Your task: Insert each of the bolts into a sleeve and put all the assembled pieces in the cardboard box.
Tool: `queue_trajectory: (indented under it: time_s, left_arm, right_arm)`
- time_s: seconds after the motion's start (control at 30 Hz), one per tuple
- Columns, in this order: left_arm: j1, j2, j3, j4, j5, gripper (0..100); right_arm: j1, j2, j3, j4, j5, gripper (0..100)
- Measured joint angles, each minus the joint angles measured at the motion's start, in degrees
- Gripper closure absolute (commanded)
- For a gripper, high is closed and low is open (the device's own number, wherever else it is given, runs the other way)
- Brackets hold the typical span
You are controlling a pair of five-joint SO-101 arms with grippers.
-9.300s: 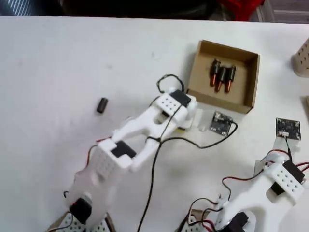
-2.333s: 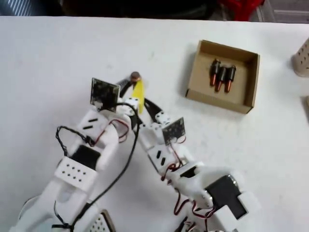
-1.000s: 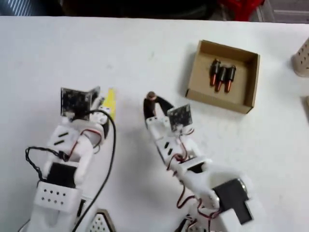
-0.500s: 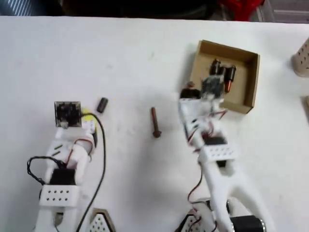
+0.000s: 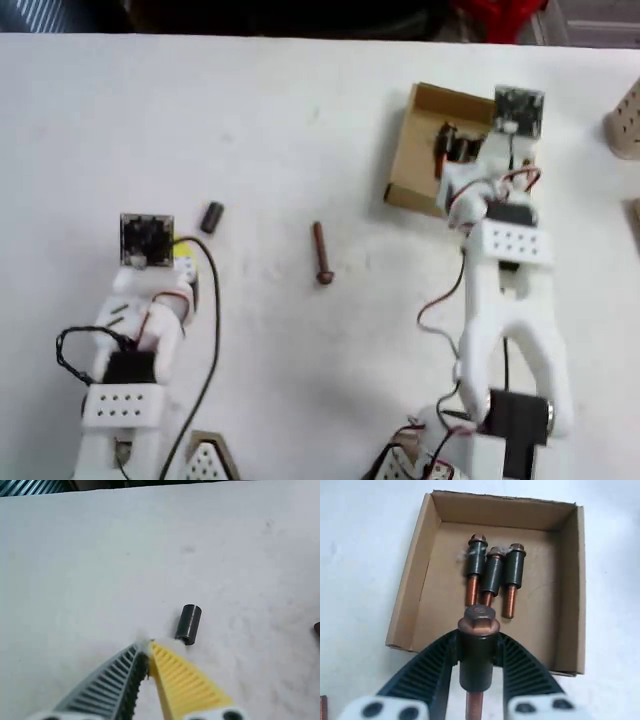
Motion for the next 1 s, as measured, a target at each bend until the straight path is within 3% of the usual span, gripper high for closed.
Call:
queue_trajectory:
  time_s: [0.37,0.5,1.0]
  left_arm:
    - [0.0,25.3,-10.4,0.0,-0.4,98]
    - [0.0,33.9,-12.6,-4.7,-0.4,98]
    - [0.0,35.8,-12.7,-8.1,-4.8,98]
  right_arm:
    - [4.7,23.5,-41.0,20.9,0.5,98.1]
    - [5.3,33.2,-54.4,25.5,0.7,98.1]
    - [7.8,69.5,-92.9,32.9,6.2,97.7]
